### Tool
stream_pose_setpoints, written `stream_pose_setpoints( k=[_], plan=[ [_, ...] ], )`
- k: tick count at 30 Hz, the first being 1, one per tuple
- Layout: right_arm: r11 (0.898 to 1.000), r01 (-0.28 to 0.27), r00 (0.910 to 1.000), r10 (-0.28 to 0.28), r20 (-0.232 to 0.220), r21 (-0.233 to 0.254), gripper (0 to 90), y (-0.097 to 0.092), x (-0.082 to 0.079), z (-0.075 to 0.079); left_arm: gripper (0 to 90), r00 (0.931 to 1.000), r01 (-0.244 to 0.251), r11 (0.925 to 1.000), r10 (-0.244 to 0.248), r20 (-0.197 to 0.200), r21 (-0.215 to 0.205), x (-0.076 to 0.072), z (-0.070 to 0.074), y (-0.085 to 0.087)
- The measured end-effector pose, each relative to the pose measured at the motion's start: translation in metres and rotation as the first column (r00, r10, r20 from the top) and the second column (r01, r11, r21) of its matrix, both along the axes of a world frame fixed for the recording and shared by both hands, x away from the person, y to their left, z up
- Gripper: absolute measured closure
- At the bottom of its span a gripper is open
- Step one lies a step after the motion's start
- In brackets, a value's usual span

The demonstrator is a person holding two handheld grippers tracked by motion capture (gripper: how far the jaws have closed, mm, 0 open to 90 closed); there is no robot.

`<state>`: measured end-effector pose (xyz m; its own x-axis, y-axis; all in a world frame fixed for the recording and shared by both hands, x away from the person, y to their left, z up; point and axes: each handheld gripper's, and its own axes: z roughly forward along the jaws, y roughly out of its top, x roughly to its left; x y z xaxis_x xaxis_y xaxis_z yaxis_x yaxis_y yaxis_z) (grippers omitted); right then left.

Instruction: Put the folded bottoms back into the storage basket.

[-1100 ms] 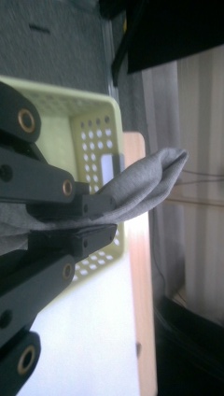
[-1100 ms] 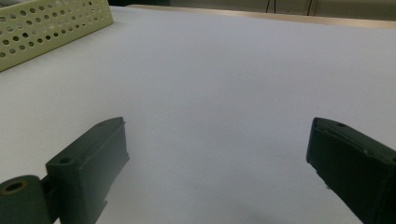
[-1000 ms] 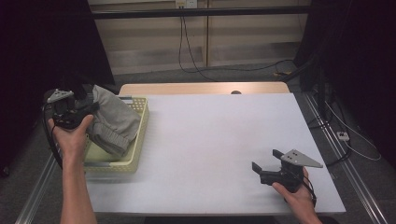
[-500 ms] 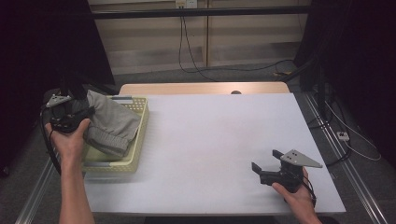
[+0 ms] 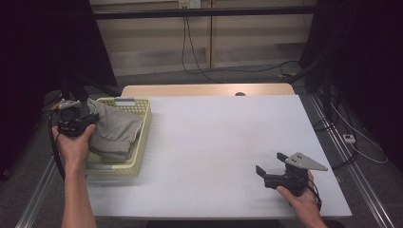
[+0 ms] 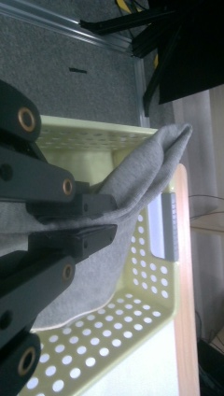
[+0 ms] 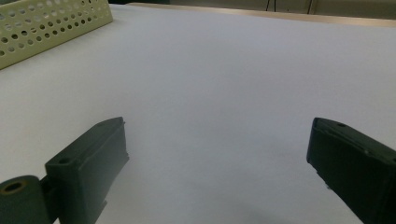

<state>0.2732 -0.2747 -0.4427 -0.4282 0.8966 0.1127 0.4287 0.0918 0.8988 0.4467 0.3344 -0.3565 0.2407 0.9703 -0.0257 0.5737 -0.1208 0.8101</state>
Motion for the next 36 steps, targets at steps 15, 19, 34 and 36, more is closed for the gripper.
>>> stream_pose_setpoints(
  k=[15, 19, 34, 36],
  plan=[
    [1.0, -0.003, 1.0, 0.003, -0.005, -0.002, 4.7, 0.001, 0.001, 0.0, 84.8, 0.998, 0.046, 0.9985, -0.047, -0.043, -0.031, 0.008, -0.015, -0.01],
    [1.0, -0.002, 1.0, 0.002, -0.004, -0.001, 4.8, 0.001, 0.0, 0.0, 84.8, 0.9966, 0.064, 0.9975, -0.065, -0.051, -0.031, 0.009, -0.016, -0.014],
    [1.0, -0.001, 1.0, 0.001, -0.004, -0.005, 4.8, 0.001, 0.0, 0.0, 84.6, 0.9856, 0.119, 0.9911, -0.125, -0.113, -0.059, 0.007, -0.016, -0.022],
    [1.0, 0.001, 1.0, -0.001, -0.005, -0.003, 4.8, 0.001, 0.0, 0.0, 84.5, 0.9846, 0.125, 0.9904, -0.131, -0.115, -0.059, 0.008, -0.017, -0.025]
  ],
)
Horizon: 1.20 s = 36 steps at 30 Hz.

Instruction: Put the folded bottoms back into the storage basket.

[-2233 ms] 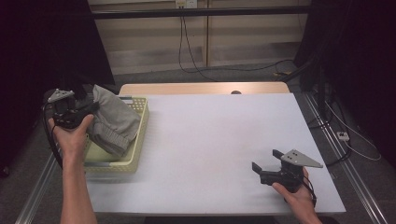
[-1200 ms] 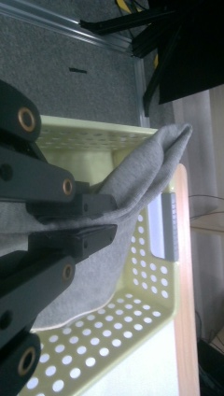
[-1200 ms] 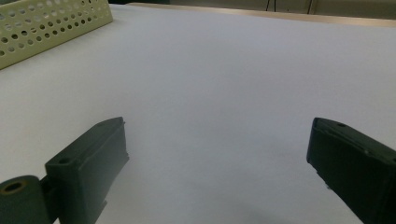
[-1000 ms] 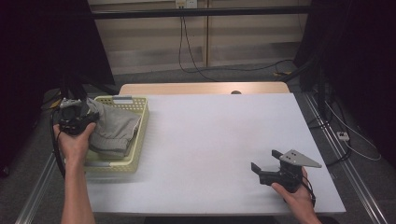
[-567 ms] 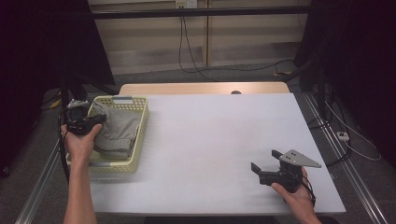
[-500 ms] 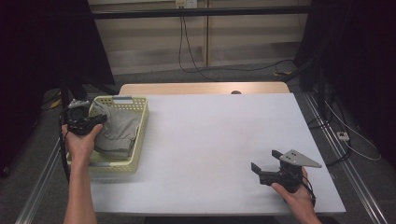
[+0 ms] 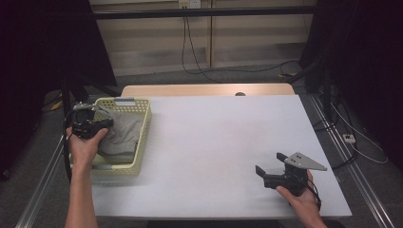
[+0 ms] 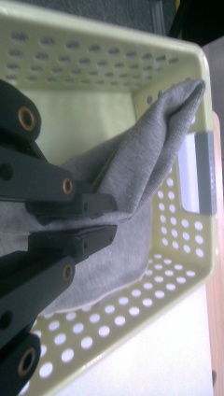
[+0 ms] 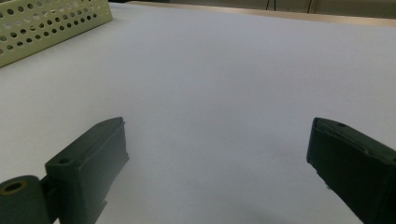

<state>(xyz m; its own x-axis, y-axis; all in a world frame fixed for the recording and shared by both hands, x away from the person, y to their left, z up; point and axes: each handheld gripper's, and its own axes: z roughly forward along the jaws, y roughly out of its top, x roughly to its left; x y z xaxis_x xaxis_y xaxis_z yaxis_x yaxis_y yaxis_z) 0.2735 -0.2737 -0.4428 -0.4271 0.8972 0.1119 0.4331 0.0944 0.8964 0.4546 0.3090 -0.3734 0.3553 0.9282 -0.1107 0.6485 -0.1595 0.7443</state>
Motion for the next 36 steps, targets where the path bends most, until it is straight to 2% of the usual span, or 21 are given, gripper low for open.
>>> stream_pose_setpoints(
  k=[3, 7, 9, 13, 22, 27, 31, 33, 35, 36],
  plan=[
    [1.0, -0.001, 1.0, 0.001, 0.0, 0.0, 4.8, 0.0, 0.0, 0.0, 84.5, 0.9997, -0.006, 1.0, 0.005, -0.025, -0.004, 0.001, 0.0, -0.002],
    [1.0, 0.0, 1.0, 0.0, 0.0, 0.0, 4.8, 0.0, 0.0, 0.0, 84.2, 0.9997, 0.002, 0.9998, -0.002, -0.023, -0.017, 0.0, 0.0, -0.003],
    [1.0, 0.0, 1.0, 0.0, 0.001, -0.001, 4.8, 0.0, 0.0, 0.0, 84.1, 0.9998, -0.004, 1.0, 0.004, -0.022, -0.003, 0.0, 0.001, -0.002],
    [1.0, 0.0, 1.0, 0.0, 0.002, -0.001, 4.8, -0.001, 0.0, 0.0, 83.9, 0.9993, -0.036, 0.9972, 0.036, -0.009, 0.066, -0.001, 0.001, 0.001],
    [1.0, -0.001, 1.0, 0.001, 0.0, 0.0, 4.8, -0.001, 0.0, 0.0, 83.6, 0.9949, -0.099, 0.9918, 0.1, -0.013, 0.082, -0.001, -0.003, 0.016],
    [1.0, -0.001, 1.0, 0.001, -0.001, -0.001, 4.8, 0.0, 0.0, 0.0, 83.6, 0.9931, -0.108, 0.99, 0.112, -0.036, 0.09, 0.0, -0.007, 0.021],
    [1.0, -0.001, 1.0, 0.001, -0.001, -0.001, 4.8, 0.0, 0.0, 0.0, 83.8, 0.9901, -0.118, 0.9877, 0.125, -0.063, 0.102, 0.003, -0.012, 0.016],
    [1.0, -0.001, 1.0, 0.001, -0.001, 0.0, 4.8, 0.0, 0.0, 0.0, 83.9, 0.9894, -0.112, 0.9893, 0.119, -0.082, 0.094, 0.004, -0.015, 0.014],
    [1.0, -0.001, 1.0, 0.001, -0.001, 0.0, 4.8, 0.0, 0.0, 0.0, 83.9, 0.9898, -0.098, 0.9882, 0.109, -0.092, 0.118, 0.006, -0.017, 0.009],
    [1.0, -0.001, 1.0, 0.001, -0.001, 0.0, 4.8, 0.0, 0.0, 0.0, 83.9, 0.9912, -0.08, 0.9899, 0.091, -0.096, 0.117, 0.006, -0.017, 0.006]
  ],
)
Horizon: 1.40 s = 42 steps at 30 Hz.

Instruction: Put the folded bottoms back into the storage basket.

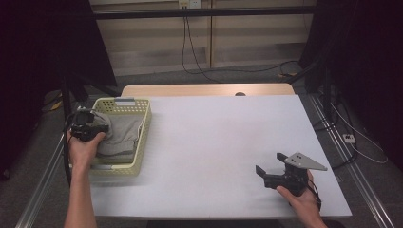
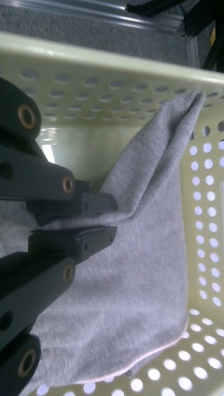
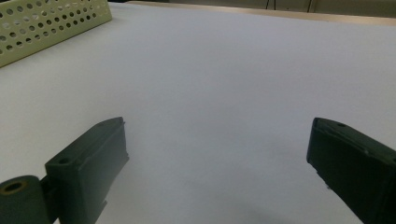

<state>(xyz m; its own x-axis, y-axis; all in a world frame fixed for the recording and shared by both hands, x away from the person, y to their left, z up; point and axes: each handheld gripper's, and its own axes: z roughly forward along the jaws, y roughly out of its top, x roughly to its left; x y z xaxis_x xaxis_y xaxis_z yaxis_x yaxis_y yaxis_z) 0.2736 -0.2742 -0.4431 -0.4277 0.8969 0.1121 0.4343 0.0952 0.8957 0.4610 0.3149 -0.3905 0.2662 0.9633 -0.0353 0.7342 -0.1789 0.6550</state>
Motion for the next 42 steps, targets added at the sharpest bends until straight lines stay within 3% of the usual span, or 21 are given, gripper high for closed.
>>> stream_pose_setpoints(
  k=[5, 9, 15, 17, 20, 21, 23, 25, 29, 32, 37, 42],
  plan=[
    [1.0, -0.002, 1.0, 0.002, 0.001, -0.003, 4.8, 0.001, 0.0, 0.0, 84.0, 0.9997, 0.026, 0.9987, -0.026, 0.003, -0.044, 0.001, 0.002, -0.008],
    [1.0, -0.003, 1.0, 0.003, -0.002, -0.004, 4.8, 0.001, 0.001, -0.001, 84.1, 0.9992, 0.03, 0.9955, -0.032, -0.025, -0.09, 0.002, 0.001, -0.008],
    [1.0, -0.002, 1.0, 0.002, -0.001, 0.0, 4.8, 0.001, 0.0, 0.0, 80.7, 0.9999, 0.014, 0.9999, -0.014, -0.002, 0.001, -0.001, 0.004, -0.002],
    [1.0, -0.001, 1.0, 0.001, -0.001, 0.0, 4.8, 0.0, 0.0, 0.0, 74.6, 0.9999, -0.001, 0.9999, 0.0, 0.017, 0.011, -0.003, 0.005, 0.002],
    [1.0, -0.002, 1.0, 0.002, -0.002, 0.0, 4.8, 0.0, 0.0, 0.0, 58.2, 0.999, -0.035, 0.9994, 0.035, 0.029, -0.006, -0.004, 0.008, 0.009],
    [1.0, -0.002, 1.0, 0.002, -0.002, 0.0, 4.8, 0.001, 0.0, 0.0, 57.7, 0.998, -0.043, 0.999, 0.044, 0.046, -0.014, -0.005, 0.009, 0.012],
    [1.0, -0.002, 1.0, 0.002, -0.002, -0.001, 4.8, 0.001, 0.0, 0.0, 53.8, 0.9962, -0.051, 0.9982, 0.053, 0.068, -0.032, -0.006, 0.012, 0.017],
    [1.0, -0.002, 1.0, 0.002, -0.002, -0.001, 4.8, 0.001, 0.0, 0.0, 48.0, 0.9935, -0.065, 0.9943, 0.072, 0.088, -0.084, -0.008, 0.015, 0.023],
    [1.0, -0.004, 1.0, 0.004, -0.003, -0.002, 4.8, 0.0, 0.001, 0.0, 48.0, 0.9897, -0.076, 0.9925, 0.087, 0.114, -0.096, -0.01, 0.018, 0.029],
    [1.0, -0.003, 1.0, 0.003, -0.005, -0.002, 4.8, 0.0, 0.001, 0.0, 56.6, 0.9924, -0.05, 0.9959, 0.058, 0.108, -0.075, -0.008, 0.017, 0.024],
    [1.0, -0.006, 0.9999, 0.006, -0.009, -0.005, 4.9, 0.001, 0.001, -0.001, 68.7, 0.9974, -0.019, 0.9985, 0.023, 0.069, -0.051, -0.001, 0.009, 0.015],
    [1.0, -0.008, 0.9999, 0.008, -0.009, -0.004, 4.9, 0.001, 0.001, -0.001, 75.7, 0.9977, -0.068, 0.9973, 0.068, 0.003, 0.029, 0.007, -0.003, 0.015]
  ],
)
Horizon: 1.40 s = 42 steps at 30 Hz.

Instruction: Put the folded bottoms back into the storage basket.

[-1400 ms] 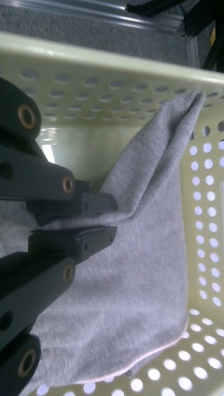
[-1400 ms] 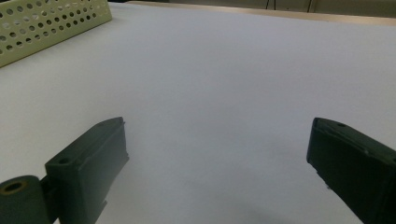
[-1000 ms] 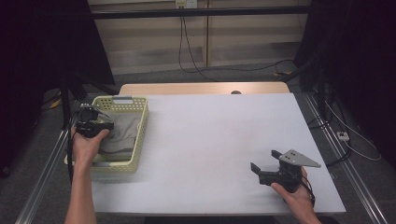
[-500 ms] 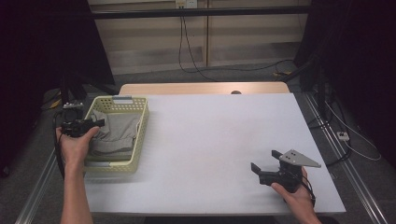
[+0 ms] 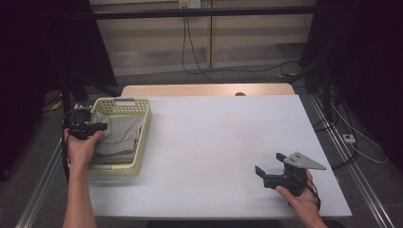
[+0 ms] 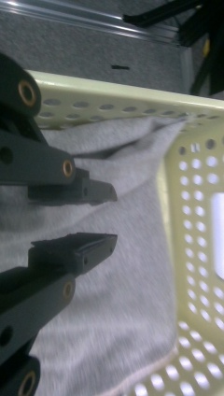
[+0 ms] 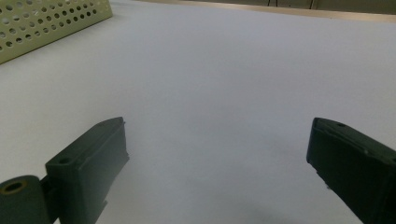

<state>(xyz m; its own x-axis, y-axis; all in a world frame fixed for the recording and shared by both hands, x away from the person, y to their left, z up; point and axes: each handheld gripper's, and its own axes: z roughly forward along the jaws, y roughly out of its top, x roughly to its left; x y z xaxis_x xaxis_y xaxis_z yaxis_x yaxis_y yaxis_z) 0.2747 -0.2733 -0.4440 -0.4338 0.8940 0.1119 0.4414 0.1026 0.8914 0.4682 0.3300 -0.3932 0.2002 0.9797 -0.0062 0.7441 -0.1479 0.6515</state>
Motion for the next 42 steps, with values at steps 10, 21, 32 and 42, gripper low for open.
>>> stream_pose_setpoints(
  k=[10, 21, 32, 42],
  plan=[
    [1.0, 0.0, 1.0, 0.0, -0.001, -0.001, 5.0, 0.0, 0.0, 0.0, 89.7, 0.9912, -0.041, 0.9895, 0.058, -0.119, 0.138, 0.009, -0.014, -0.004],
    [1.0, -0.005, 1.0, 0.005, -0.002, -0.005, 5.0, 0.001, -0.001, 0.0, 86.5, 0.9664, -0.006, 0.9832, 0.053, -0.252, 0.182, 0.017, -0.031, -0.008],
    [1.0, -0.003, 1.0, 0.003, -0.006, -0.007, 5.0, 0.002, 0.0, -0.001, 86.9, 0.961, 0.016, 0.9904, 0.022, -0.276, 0.137, 0.019, -0.033, -0.007],
    [1.0, -0.003, 1.0, 0.002, -0.007, -0.006, 5.0, 0.002, 0.001, -0.001, 87.7, 0.9596, 0.051, 0.9938, -0.021, -0.281, 0.099, 0.018, -0.033, -0.007]
  ],
)
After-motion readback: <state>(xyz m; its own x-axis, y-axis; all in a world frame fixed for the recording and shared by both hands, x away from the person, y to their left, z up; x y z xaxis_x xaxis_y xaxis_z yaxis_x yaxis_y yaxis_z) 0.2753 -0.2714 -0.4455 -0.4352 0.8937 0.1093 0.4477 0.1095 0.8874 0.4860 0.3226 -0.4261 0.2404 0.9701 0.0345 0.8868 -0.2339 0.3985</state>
